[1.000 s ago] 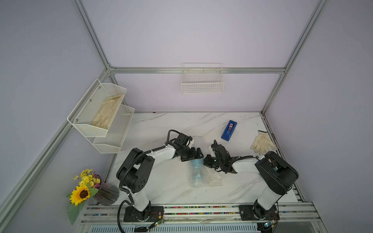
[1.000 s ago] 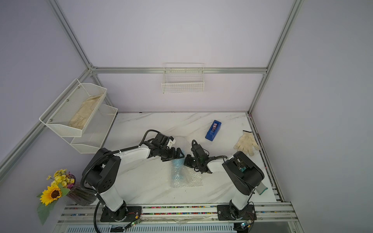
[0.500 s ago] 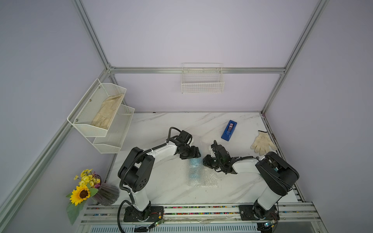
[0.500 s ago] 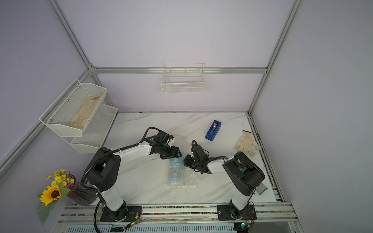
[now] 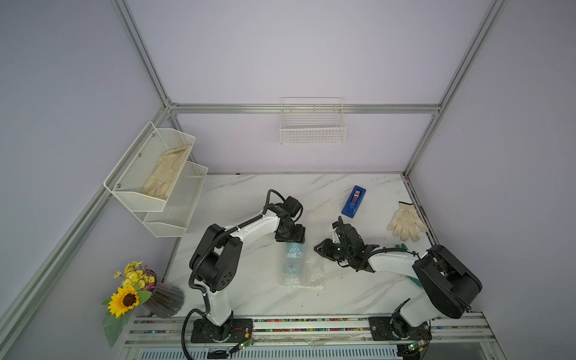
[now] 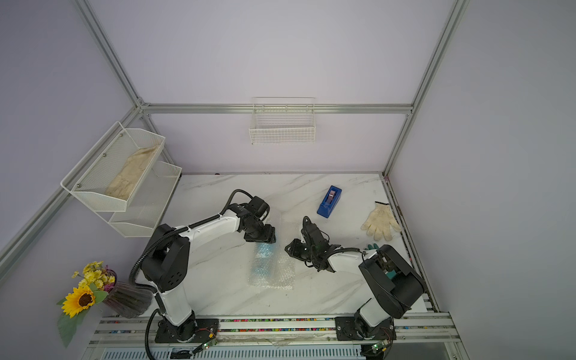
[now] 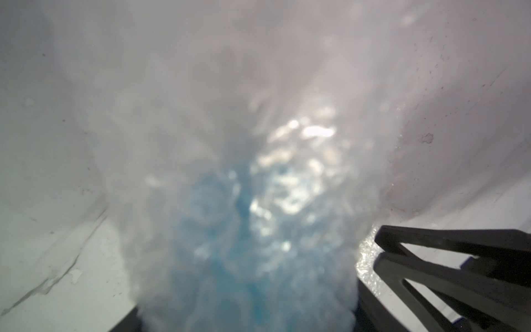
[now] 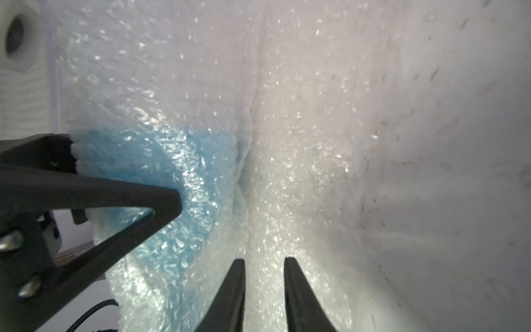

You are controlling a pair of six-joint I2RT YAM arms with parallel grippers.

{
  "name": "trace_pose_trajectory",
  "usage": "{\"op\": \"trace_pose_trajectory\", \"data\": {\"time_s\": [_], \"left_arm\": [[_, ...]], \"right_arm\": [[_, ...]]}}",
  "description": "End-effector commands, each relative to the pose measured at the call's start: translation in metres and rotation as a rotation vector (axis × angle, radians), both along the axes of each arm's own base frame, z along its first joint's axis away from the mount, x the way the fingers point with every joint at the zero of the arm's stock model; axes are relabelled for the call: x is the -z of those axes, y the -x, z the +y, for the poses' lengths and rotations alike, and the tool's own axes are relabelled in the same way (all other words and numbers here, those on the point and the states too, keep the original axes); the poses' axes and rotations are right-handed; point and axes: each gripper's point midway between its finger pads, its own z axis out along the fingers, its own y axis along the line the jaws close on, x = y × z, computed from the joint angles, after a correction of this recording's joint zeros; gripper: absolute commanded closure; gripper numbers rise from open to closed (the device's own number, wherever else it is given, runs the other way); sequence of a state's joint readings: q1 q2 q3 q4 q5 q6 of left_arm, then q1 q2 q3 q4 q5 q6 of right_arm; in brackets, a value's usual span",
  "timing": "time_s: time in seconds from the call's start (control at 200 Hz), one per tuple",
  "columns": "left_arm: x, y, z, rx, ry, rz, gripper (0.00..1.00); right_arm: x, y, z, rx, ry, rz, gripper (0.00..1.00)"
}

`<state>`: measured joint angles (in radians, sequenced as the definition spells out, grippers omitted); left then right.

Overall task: Wrap wine glasses in bubble wrap
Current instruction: Wrap the wine glass in bubble wrap.

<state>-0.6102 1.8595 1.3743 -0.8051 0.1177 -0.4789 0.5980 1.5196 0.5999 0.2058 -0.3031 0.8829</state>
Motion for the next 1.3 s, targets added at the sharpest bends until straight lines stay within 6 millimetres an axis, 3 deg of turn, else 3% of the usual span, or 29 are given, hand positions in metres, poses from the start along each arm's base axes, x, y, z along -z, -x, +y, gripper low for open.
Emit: {"op": "trace_pose_trajectory", "data": {"time_s": [0.0, 0.16, 0.31, 0.465, 0.5, 0.755, 0.955, 1.11, 1.295], "left_arm": [[-0.009, -0.002, 0.018, 0.022, -0.178, -0.005, 0.31], [-0.013, 0.0, 0.027, 0.028, -0.352, 0.014, 0.32], [-0.018, -0.002, 0.033, 0.042, -0.477, 0.006, 0.32], [-0.016, -0.001, 0.054, 0.045, -0.648, 0.033, 0.32], [-0.016, 0.0, 0.058, 0.044, -0.678, 0.035, 0.32], [-0.018, -0.001, 0.084, 0.032, -0.854, 0.04, 0.32], [-0.005, 0.003, 0.087, 0.019, -0.883, 0.075, 0.26], [0.004, 0.01, 0.076, -0.01, -0.82, 0.095, 0.13], [0.002, 0.018, 0.063, -0.029, -0.732, 0.098, 0.08]], "right_arm": [[-0.017, -0.002, -0.007, 0.026, -0.023, -0.022, 0.72], [-0.026, 0.0, -0.013, 0.037, -0.026, -0.035, 0.72], [-0.023, 0.003, -0.018, 0.045, -0.017, -0.026, 0.72], [-0.017, 0.004, -0.026, 0.064, -0.008, -0.013, 0.72], [-0.027, 0.004, -0.027, 0.066, -0.024, -0.035, 0.72], [-0.03, 0.004, -0.032, 0.072, -0.02, -0.041, 0.72], [-0.03, 0.004, -0.032, 0.072, -0.02, -0.04, 0.72], [-0.031, 0.004, -0.032, 0.072, -0.021, -0.04, 0.72], [-0.029, 0.004, -0.032, 0.071, -0.017, -0.036, 0.71]]}}
